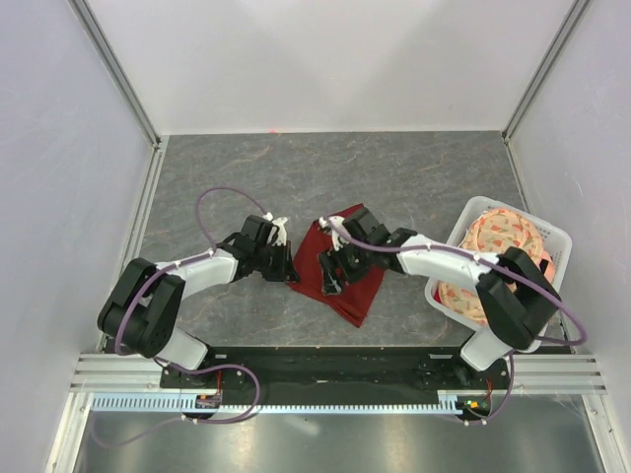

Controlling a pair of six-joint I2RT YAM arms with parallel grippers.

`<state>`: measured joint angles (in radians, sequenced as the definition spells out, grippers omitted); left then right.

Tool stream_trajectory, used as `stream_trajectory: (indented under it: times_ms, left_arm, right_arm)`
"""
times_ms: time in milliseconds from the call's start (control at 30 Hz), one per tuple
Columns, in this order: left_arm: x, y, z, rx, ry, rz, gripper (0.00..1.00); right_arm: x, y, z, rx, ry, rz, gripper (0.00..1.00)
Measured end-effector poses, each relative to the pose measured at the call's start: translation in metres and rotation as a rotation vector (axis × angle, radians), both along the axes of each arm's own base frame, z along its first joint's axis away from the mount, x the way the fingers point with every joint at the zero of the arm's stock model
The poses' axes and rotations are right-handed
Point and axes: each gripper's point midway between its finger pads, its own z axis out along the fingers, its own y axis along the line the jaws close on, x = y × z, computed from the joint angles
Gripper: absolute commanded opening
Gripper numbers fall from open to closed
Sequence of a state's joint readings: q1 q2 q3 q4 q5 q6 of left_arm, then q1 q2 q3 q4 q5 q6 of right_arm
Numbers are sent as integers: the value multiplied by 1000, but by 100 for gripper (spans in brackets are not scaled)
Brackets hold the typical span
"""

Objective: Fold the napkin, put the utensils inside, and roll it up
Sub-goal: Roll the napkin with the utensil

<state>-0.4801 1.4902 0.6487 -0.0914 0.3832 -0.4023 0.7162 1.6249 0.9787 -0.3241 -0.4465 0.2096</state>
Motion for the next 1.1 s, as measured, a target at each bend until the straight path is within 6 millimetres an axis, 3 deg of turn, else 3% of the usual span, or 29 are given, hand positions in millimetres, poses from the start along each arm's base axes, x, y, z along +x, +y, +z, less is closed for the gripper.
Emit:
stream_trajectory:
  times_ms: [367,600,800,900,933,1000,1033,1100]
  left_arm:
    - [-4,0,-1,36,87,-6,2]
    - [-6,2,-1,48,111,-6,2]
    - [-7,2,-2,50,115,-6,2]
    - [-7,2,-2,50,116,-6,2]
    - [-7,2,-2,50,116,-6,2]
    - [-7,2,-1,50,117,-6,2]
    - [-7,2,-1,49,117,-7,2]
    - [-7,2,-1,50,118,-7,17]
  right_arm:
    - [-34,-9,-1,-219,-382,31,79]
    - [-46,6,0,-228,-485,72,75]
    - [-48,7,-25,-305,-503,104,66]
    - [-46,2,-37,-351,-504,121,47]
    - [-46,1,-40,-362,-506,127,36]
    - [-45,1,-43,-374,-516,141,26]
    - [-44,1,-44,-376,-516,146,15]
    - [-44,3,-45,-378,-520,160,6]
